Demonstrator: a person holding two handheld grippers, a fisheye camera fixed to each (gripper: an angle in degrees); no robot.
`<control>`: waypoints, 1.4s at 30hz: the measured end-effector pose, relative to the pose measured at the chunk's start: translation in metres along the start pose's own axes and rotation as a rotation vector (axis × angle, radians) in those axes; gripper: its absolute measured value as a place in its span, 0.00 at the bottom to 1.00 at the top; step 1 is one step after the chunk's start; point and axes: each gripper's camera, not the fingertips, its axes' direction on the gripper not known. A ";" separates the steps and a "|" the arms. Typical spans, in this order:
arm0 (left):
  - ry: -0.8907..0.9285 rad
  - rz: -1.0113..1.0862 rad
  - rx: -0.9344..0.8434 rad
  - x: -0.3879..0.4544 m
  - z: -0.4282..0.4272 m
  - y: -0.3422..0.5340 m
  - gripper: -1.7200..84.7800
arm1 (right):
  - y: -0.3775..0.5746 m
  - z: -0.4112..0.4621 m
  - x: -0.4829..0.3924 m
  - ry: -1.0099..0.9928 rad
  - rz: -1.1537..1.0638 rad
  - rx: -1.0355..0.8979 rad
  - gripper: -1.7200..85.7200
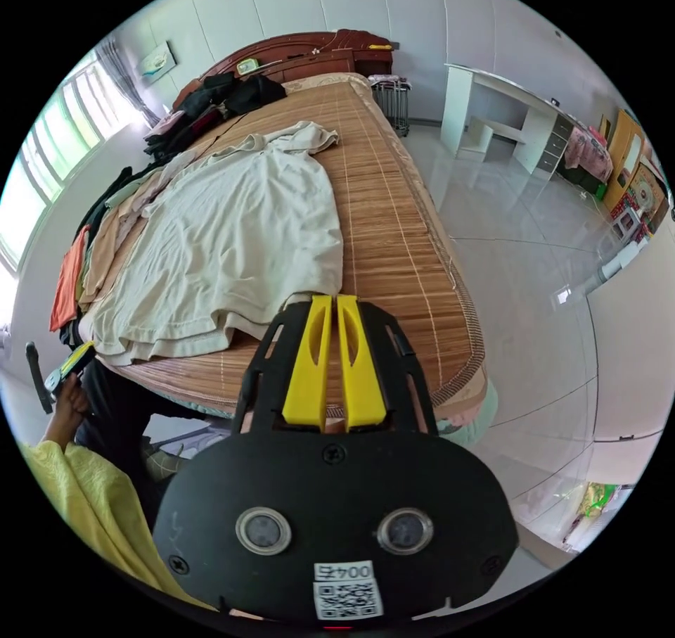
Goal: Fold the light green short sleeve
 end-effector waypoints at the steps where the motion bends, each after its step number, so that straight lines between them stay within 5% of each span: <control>1: -0.022 0.017 0.023 -0.005 -0.009 -0.005 0.03 | -0.008 -0.008 -0.010 0.016 -0.028 0.009 0.02; 7: -0.152 0.192 0.115 -0.038 -0.070 -0.045 0.03 | -0.068 -0.075 -0.077 0.189 -0.332 0.004 0.01; 13: -0.151 0.403 0.010 -0.044 -0.108 -0.049 0.03 | -0.078 -0.133 -0.141 0.419 -0.666 -0.084 0.01; 23: -0.258 0.749 -0.168 0.061 -0.040 0.038 0.03 | -0.005 -0.084 -0.169 0.516 -0.683 -0.218 0.01; 42: -0.269 0.682 -0.051 0.015 -0.073 0.015 0.03 | -0.010 -0.127 -0.285 0.545 -0.796 -0.138 0.01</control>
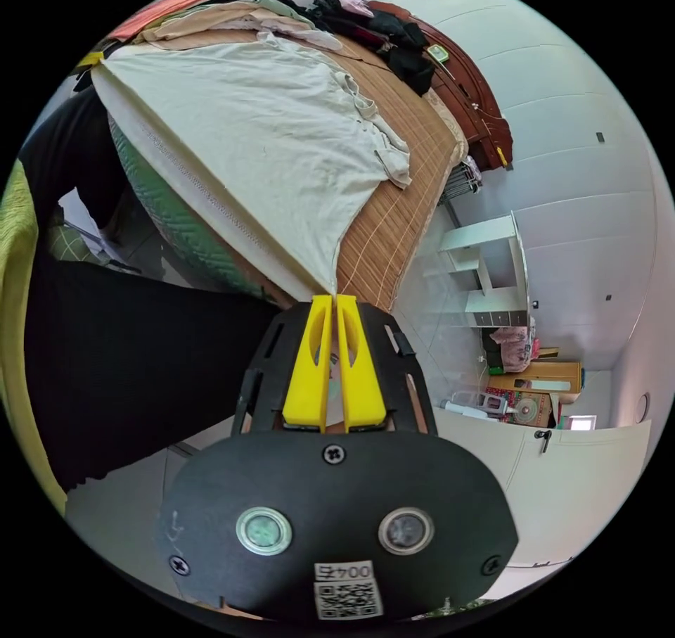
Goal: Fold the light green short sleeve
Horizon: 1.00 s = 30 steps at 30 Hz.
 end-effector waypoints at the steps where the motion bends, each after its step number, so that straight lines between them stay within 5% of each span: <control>1: 0.013 -0.004 0.008 -0.004 -0.001 0.000 0.03 | -0.004 -0.005 -0.002 0.002 -0.010 -0.005 0.01; 30: 0.035 0.056 -0.058 0.019 0.058 -0.025 0.03 | 0.018 0.036 -0.068 -0.002 -0.081 -0.082 0.02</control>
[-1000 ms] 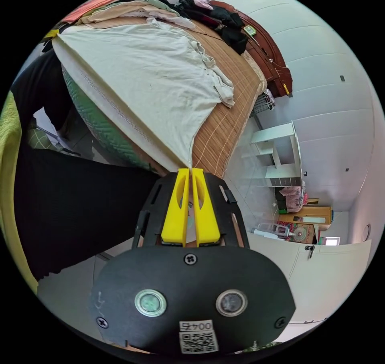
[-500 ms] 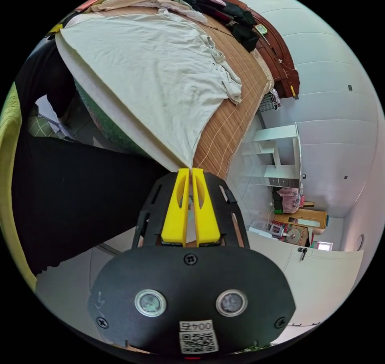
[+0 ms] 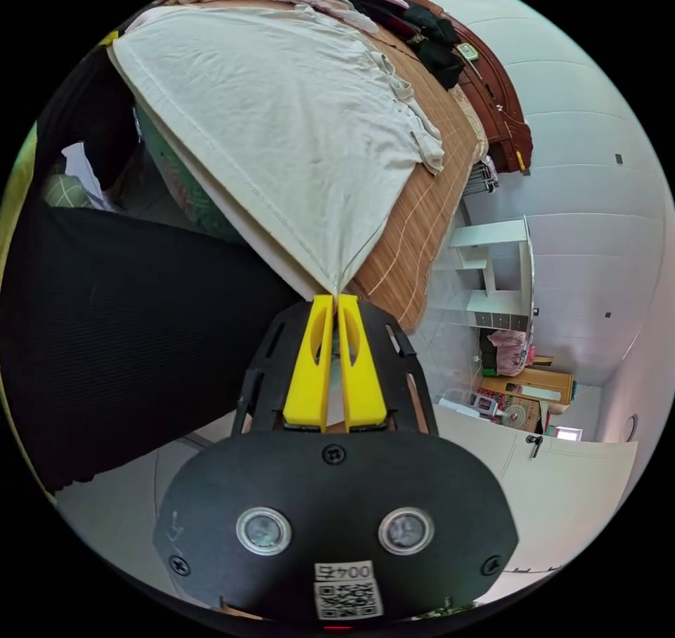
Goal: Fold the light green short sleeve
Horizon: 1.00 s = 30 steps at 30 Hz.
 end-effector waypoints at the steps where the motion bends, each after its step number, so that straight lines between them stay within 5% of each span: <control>1: 0.018 -0.006 -0.003 -0.007 0.001 -0.002 0.03 | 0.003 0.005 -0.003 0.011 0.004 0.003 0.02; 12: 0.130 -0.155 0.018 -0.111 -0.021 -0.006 0.03 | 0.061 0.018 0.056 -0.125 0.193 -0.087 0.13; 21: 0.104 -0.158 0.063 -0.141 0.036 -0.187 0.03 | -0.003 0.058 0.127 -0.592 0.328 0.054 0.02; 26: 0.212 -0.146 -0.069 -0.145 0.089 -0.208 0.03 | -0.021 0.101 0.123 -0.623 0.347 0.074 0.02; 30: 0.219 -0.219 0.018 -0.154 0.092 -0.194 0.03 | 0.016 0.133 0.120 -0.625 0.389 0.139 0.04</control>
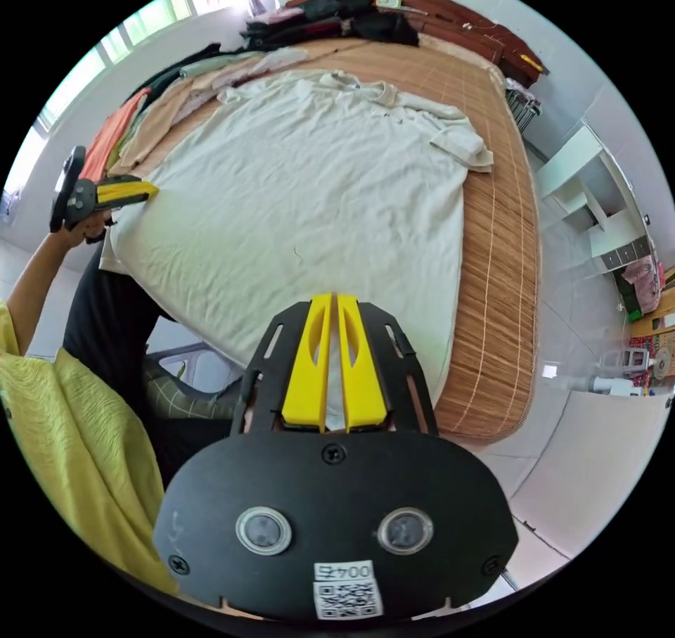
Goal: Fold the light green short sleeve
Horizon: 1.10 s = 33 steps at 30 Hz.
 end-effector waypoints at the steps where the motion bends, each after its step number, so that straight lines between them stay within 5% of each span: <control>1: 0.008 -0.018 0.017 -0.004 0.000 0.002 0.03 | 0.010 0.002 0.011 -0.034 0.017 0.020 0.05; 9: 0.005 -0.047 0.079 -0.019 0.000 0.004 0.03 | 0.033 0.005 0.058 -0.161 0.146 -0.033 0.13; 16: 0.082 -0.112 0.200 -0.041 -0.036 -0.030 0.04 | 0.045 0.001 0.125 -0.299 0.312 0.194 0.08; 25: -0.125 -0.228 0.339 -0.086 -0.022 -0.166 0.04 | 0.058 0.063 0.186 -0.401 0.401 0.194 0.02; 33: -0.111 -0.363 0.401 -0.135 0.053 -0.270 0.02 | 0.061 0.046 0.221 -0.368 0.362 0.178 0.05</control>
